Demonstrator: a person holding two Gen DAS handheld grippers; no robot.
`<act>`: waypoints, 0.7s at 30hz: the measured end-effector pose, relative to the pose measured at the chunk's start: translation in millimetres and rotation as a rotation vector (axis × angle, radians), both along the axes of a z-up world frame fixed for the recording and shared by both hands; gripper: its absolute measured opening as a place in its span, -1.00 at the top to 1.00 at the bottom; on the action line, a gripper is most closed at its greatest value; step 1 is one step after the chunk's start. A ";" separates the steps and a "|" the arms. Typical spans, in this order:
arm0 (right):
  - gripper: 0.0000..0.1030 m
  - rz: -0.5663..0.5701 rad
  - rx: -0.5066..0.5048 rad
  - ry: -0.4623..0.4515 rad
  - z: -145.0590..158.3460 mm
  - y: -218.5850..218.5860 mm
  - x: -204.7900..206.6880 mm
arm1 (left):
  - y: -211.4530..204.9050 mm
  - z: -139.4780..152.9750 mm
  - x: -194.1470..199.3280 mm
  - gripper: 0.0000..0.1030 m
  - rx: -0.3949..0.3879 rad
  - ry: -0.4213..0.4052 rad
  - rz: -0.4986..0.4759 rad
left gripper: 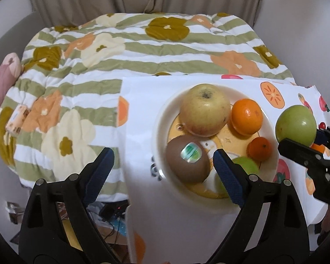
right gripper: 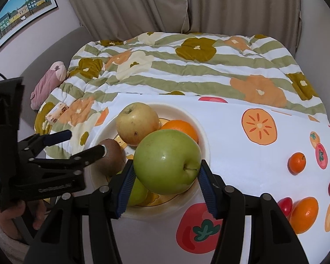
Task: Organize fruits
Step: 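Carry the kiwi and green apple to the plate and release both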
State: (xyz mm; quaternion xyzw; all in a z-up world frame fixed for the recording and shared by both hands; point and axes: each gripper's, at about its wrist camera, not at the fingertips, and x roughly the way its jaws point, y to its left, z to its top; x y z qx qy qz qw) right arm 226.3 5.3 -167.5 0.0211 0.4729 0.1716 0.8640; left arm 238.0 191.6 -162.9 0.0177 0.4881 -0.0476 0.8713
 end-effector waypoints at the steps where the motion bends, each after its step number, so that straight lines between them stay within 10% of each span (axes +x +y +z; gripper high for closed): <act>1: -0.02 0.005 0.002 0.002 0.0 1.6 0.5 | 2.8 1.2 -1.9 -0.88 0.003 -0.001 0.003; 21: -0.02 0.062 -0.023 0.018 -28.3 47.7 18.6 | 35.0 -0.1 -25.3 -0.89 0.016 0.008 0.031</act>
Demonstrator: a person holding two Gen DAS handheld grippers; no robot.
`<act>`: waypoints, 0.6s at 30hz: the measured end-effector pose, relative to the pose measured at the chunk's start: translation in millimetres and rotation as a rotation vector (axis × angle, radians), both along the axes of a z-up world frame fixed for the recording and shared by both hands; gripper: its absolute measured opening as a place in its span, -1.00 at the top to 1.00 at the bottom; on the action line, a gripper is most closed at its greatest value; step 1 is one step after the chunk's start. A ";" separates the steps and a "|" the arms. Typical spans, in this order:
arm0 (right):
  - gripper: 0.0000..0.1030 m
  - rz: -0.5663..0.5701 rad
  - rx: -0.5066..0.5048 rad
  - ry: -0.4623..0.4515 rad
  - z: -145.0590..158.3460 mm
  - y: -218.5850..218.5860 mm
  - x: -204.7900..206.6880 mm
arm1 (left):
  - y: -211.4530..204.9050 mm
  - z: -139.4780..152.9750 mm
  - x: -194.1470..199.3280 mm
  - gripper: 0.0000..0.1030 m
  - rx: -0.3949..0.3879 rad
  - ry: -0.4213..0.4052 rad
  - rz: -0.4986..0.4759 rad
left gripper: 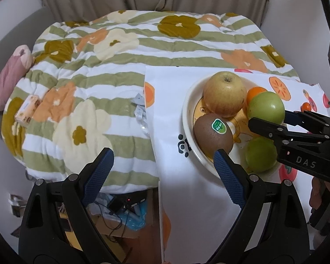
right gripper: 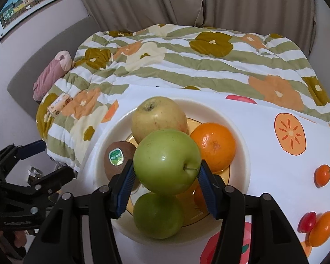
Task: Organize fruits
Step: 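Carry the kiwi and green apple to the plate and release both, then withdraw both tools from the plate toward the loose fruits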
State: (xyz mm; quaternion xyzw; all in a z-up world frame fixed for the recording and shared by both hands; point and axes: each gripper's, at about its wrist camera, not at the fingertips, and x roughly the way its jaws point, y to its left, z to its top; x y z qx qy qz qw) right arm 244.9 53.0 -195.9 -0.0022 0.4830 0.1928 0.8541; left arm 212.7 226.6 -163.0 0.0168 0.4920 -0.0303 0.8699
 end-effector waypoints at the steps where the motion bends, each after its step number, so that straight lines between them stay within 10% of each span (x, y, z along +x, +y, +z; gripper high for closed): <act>1: -0.02 0.003 -0.005 -0.003 -1.2 0.8 -1.1 | -0.3 -0.7 -0.3 -0.89 0.000 0.001 -0.003; 8: -0.11 -0.016 -0.006 -0.023 -4.0 4.1 -7.4 | -0.8 -5.3 -4.8 -0.89 -0.002 0.011 -0.003; 11: -0.79 -0.024 0.010 -0.046 0.5 3.0 -11.3 | -0.9 -4.8 -5.8 -0.89 -0.004 0.010 -0.003; 18: -0.86 -0.041 0.016 -0.081 7.6 -3.0 -18.0 | -0.8 -3.1 -8.1 -0.89 -0.002 0.006 -0.001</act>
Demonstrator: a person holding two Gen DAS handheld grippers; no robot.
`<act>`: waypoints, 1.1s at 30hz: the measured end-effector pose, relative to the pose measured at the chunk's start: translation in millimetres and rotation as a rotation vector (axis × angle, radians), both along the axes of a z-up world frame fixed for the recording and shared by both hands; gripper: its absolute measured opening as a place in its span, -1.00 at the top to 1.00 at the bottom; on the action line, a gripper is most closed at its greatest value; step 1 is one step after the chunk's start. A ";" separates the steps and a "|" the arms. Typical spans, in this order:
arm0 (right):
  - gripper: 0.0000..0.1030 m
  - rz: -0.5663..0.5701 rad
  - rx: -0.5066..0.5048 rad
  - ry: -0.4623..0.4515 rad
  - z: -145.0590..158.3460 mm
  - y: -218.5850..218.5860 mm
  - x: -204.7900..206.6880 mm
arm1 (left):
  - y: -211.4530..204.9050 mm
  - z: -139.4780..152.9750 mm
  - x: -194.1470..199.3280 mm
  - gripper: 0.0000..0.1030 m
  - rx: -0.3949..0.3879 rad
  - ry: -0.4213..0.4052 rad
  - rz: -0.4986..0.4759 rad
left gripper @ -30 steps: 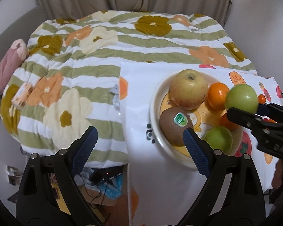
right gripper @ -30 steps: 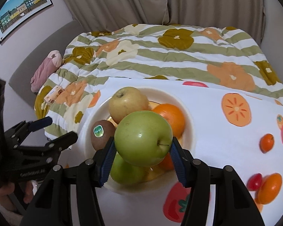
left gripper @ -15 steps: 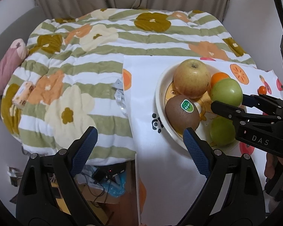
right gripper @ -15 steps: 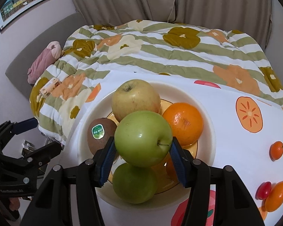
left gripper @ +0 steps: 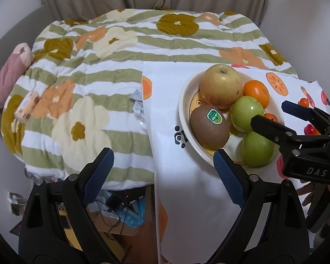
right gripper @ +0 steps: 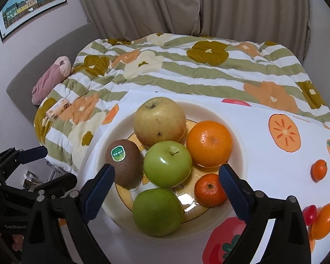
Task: Organize fruits
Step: 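Withdraw both tools from the plate toward the loose fruits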
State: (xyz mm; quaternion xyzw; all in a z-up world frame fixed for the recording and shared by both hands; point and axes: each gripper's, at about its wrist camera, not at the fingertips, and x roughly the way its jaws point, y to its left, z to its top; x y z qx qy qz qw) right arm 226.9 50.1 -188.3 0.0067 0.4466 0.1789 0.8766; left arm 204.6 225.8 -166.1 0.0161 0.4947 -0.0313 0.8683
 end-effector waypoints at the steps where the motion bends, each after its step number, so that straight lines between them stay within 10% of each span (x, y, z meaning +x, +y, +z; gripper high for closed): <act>1: -1.00 -0.001 0.005 0.000 1.5 -1.2 -0.4 | 0.0 1.1 -1.5 -0.89 -0.001 -0.003 0.001; 21: -1.00 0.004 0.020 -0.057 78.6 -48.9 -40.1 | -36.5 81.9 -42.5 -0.89 0.031 -0.164 0.024; 33: -1.00 -0.088 0.016 -0.111 112.1 -154.6 -79.2 | -122.3 103.7 -66.1 -0.89 -0.006 -0.215 -0.026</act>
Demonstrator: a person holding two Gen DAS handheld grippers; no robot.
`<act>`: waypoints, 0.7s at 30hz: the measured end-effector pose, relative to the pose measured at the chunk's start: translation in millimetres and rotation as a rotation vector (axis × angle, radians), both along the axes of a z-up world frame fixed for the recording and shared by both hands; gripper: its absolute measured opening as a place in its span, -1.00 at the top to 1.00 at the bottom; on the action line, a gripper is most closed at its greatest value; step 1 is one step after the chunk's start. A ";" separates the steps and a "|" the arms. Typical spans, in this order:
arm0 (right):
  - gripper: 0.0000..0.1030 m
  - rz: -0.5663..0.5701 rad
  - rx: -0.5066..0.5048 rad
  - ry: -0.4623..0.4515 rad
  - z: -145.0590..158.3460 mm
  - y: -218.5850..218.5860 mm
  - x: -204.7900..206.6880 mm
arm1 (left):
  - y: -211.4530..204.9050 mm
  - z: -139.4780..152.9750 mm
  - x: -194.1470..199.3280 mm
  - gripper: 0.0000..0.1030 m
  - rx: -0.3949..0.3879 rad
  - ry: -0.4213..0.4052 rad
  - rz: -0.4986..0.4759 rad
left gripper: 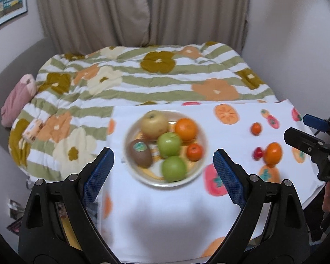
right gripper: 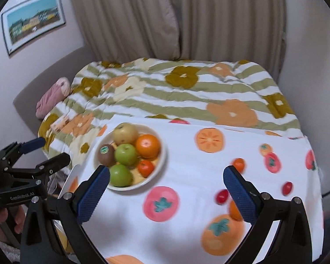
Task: Organize fruits
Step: 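Withdraw both tools from the plate toward the loose fruits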
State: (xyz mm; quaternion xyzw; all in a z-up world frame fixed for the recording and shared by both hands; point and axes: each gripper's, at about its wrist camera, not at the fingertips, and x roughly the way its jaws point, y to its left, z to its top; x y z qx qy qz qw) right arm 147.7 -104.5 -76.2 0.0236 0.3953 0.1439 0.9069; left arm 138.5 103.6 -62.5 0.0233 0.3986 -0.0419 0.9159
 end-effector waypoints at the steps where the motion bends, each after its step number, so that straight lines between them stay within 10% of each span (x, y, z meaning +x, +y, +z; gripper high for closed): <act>1: -1.00 -0.014 0.007 -0.001 1.4 -10.4 -2.2 | -8.1 1.5 -0.9 -0.89 -0.001 -0.006 -0.008; 21: -1.00 -0.101 -0.045 0.076 -39.1 -180.8 -1.0 | -202.1 -47.8 4.4 -0.89 0.025 0.085 -0.206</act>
